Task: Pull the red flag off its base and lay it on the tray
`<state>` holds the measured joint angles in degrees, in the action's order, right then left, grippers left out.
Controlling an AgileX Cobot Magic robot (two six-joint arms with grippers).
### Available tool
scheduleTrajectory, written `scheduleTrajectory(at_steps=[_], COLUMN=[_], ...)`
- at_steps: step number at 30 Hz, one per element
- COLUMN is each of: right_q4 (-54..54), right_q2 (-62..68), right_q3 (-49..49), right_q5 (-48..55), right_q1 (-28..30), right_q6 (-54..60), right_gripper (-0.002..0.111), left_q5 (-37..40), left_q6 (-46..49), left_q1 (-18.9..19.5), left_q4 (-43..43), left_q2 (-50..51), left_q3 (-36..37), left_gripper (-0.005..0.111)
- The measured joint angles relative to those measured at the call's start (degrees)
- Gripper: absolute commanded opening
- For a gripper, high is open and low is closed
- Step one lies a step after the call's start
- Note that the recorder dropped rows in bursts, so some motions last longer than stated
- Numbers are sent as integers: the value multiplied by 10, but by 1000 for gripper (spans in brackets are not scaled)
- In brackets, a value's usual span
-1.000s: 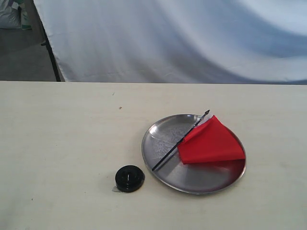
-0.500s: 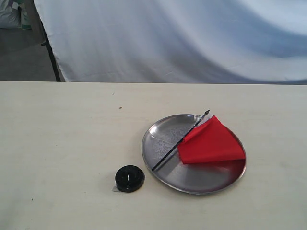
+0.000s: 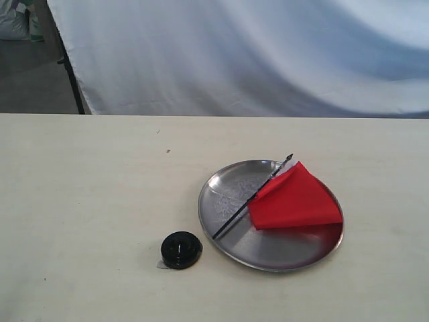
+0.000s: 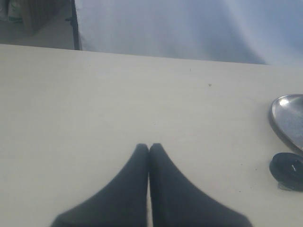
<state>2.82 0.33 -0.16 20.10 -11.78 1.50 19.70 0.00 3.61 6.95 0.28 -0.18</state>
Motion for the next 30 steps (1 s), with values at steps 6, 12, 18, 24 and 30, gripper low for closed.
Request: scheduleTrajectory(at_steps=[6, 12, 18, 24, 30], right_q4=[0, 0, -1, -1, -1], right_q2=[0, 0, 0, 0, 0], right_q3=[0, 0, 0, 0, 0], right_q5=[0, 0, 0, 0, 0], right_q1=[0, 0, 0, 0, 0], right_q6=[0, 0, 0, -4, -8], right_gripper=[0, 0, 0, 0, 0], left_q5=[0, 0, 0, 0, 0], left_q6=[0, 0, 0, 0, 0], left_q1=[0, 0, 0, 0, 0], left_q4=[0, 0, 0, 0, 0], left_q2=[0, 0, 0, 0, 0], left_q3=[0, 0, 0, 0, 0], left_gripper=[0, 0, 0, 0, 0])
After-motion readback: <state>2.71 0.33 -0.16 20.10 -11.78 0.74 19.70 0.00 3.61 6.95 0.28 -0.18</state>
